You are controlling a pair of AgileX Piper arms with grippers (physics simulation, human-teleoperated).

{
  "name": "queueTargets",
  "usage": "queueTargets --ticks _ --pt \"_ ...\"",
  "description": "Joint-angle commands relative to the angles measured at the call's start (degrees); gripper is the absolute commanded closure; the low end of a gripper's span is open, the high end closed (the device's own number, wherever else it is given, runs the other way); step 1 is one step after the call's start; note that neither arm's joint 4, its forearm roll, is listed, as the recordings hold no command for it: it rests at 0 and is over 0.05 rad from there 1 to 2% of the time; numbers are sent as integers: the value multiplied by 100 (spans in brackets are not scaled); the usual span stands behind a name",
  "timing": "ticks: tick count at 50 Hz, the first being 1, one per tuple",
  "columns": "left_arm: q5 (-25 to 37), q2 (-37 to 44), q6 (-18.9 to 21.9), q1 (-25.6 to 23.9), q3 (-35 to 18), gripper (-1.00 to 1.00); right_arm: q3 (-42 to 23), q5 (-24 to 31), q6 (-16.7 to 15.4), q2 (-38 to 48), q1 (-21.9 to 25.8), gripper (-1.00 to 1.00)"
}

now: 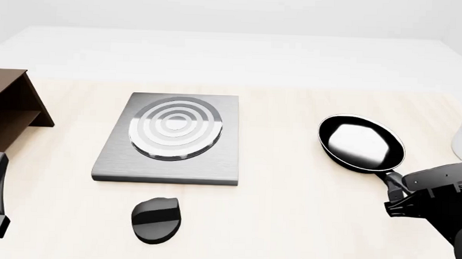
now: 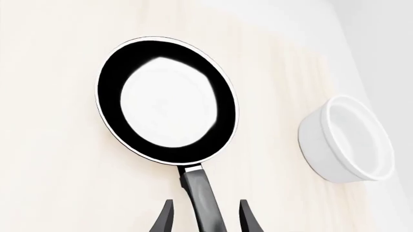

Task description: Turn on the stove and put the frying pan on it.

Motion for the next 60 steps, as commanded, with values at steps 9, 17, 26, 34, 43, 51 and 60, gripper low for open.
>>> queueTargets --ticks 9,17,26,34,43,51,60 --pt "62 0 -80 1 -73 -100 -102 -1046 -125 1361 -161 -100" --pt "83 0 -94 5 -80 -100 -124 -1198 -146 1582 -166 -100" --pt "85 0 -83 4 -86 -100 -157 -1342 -228 1809 -294 -100" --pt "78 0 -71 29 -80 -100 -5 -1422 -257 1490 -250 100" --pt "83 0 -81 49 -82 -100 107 -1052 -41 734 -26 100" --pt "84 0 -90 56 -95 -100 -15 380 71 -1028 302 100" --pt "92 0 -97 64 -110 -100 -754 2445 326 -2814 856 100"
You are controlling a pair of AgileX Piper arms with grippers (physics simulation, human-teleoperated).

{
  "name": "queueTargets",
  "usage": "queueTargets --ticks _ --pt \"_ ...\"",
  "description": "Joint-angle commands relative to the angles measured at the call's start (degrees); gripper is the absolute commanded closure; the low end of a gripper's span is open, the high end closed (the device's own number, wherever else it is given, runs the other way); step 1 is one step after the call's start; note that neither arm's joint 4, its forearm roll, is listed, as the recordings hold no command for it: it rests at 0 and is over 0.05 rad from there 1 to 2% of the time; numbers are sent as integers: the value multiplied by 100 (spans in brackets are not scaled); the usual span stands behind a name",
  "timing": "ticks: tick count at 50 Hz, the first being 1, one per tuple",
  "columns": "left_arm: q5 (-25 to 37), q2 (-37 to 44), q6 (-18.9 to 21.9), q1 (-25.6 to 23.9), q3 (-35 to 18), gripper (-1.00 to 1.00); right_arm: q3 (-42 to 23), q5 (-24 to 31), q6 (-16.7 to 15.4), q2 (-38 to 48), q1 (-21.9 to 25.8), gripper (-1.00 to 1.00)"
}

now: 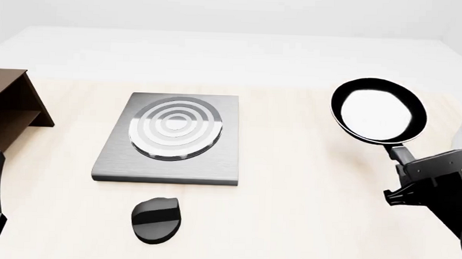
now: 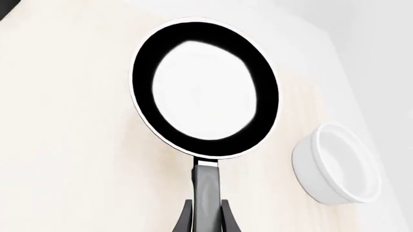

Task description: Turn on the stove and put the frying pan on it.

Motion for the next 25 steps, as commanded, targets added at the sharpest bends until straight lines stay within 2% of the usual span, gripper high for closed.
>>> queueTargets --ticks 1,4,6,8,9,14,17,22,25 --pt "20 0 -18 23 -28 -100 -701 1879 240 -1909 624 100" --pt "19 0 -14 16 -19 -100 -931 2154 261 -2031 890 100" --pt "11 0 14 -30 -9 -100 -1223 2447 296 -2147 1267 100" --pt "11 0 11 -25 -4 -100 -1309 2510 355 -2148 1335 100" --pt "7 0 -1 4 -15 -100 -1529 2675 385 -2112 1641 100" --pt "-28 0 20 7 13 -100 -1860 2887 515 -1980 2094 100" --pt "-69 0 45 0 41 -100 -2245 3132 645 -1723 2730 100" --pt "-95 0 58 0 61 -100 -2573 3226 684 -1422 3162 100" --pt "-104 0 79 -19 102 -100 -2979 3375 834 -1125 3569 100"
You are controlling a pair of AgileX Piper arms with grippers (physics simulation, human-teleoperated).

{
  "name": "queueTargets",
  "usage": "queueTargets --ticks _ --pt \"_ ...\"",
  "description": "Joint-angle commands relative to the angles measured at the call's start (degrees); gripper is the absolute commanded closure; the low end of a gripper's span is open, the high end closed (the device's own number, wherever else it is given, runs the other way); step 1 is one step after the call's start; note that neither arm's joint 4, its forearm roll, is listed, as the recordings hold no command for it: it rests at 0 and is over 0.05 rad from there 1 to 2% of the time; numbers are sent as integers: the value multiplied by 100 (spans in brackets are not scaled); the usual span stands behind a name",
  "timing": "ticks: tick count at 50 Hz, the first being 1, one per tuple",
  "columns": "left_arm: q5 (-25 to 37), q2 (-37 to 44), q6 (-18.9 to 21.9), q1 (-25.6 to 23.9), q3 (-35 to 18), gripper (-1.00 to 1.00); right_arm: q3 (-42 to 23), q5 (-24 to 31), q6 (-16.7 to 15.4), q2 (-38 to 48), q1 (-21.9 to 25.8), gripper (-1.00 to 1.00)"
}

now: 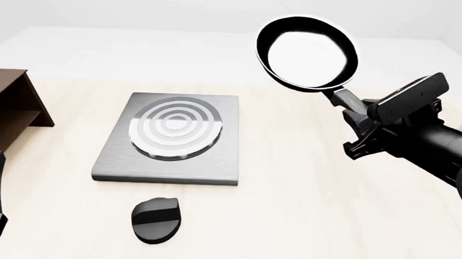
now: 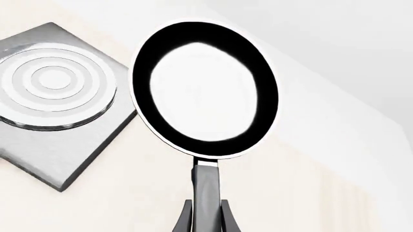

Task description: Turn on the stove and put the frying pan on it.

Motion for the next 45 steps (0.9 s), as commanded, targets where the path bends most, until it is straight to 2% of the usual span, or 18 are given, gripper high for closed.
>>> queueTargets --ticks 1,3,9,10,24,38,45 --pt "-50 0 44 -18 67 -100 -1123 575 319 373 1239 100" --pt "-45 0 43 -17 70 -100 -1378 650 455 608 1434 100" --pt "-47 0 57 -27 77 -100 -1810 594 490 1144 1779 100" --pt "-38 0 47 -21 74 -100 -2018 622 658 1367 1961 100" --pt "-13 0 -67 0 60 -100 -3056 467 714 2802 2267 100" --pt "6 0 -87 -51 70 -100 -3199 210 679 3696 2720 100" --pt "10 0 -104 -47 54 -100 -3140 15 672 3970 2711 100"
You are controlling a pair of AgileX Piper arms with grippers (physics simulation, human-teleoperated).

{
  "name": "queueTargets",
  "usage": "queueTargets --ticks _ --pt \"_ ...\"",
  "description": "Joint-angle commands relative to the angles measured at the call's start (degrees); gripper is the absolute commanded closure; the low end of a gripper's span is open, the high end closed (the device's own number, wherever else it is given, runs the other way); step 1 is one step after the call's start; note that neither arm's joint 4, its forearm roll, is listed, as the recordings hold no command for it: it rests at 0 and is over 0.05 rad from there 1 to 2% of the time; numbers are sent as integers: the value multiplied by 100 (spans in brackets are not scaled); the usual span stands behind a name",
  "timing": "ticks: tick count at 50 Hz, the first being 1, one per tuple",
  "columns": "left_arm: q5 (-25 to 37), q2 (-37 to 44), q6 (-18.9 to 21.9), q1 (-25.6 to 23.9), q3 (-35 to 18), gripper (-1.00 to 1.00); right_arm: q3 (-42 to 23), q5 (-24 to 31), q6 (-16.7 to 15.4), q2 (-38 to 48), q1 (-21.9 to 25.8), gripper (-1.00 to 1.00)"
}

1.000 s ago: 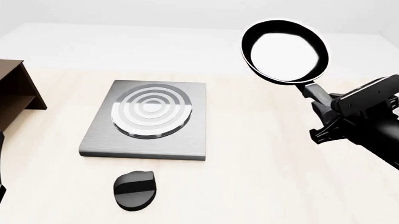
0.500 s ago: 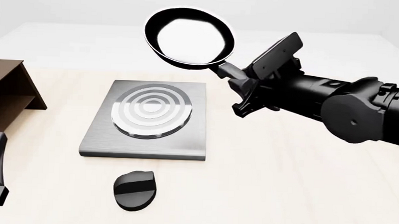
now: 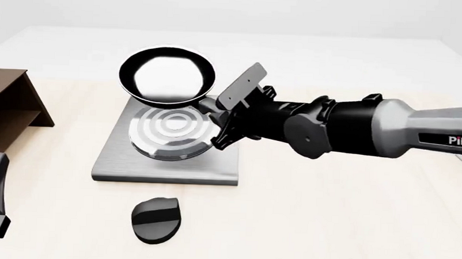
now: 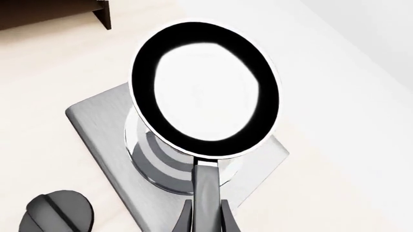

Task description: Turn on the stove and put the frying pan on it.

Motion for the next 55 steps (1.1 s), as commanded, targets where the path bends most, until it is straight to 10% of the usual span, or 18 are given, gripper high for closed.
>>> queueTargets --ticks 1,38,39,55 --pt "38 0 -38 -7 -32 -100 -169 -323 79 525 170 100" --pt "35 0 -67 25 0 -100 318 -912 -216 1117 -143 100" --pt "41 0 -74 31 -7 -100 333 -922 -241 1119 -143 -100" --pt "49 0 -87 44 -24 -100 572 -424 -126 -383 -8 -100"
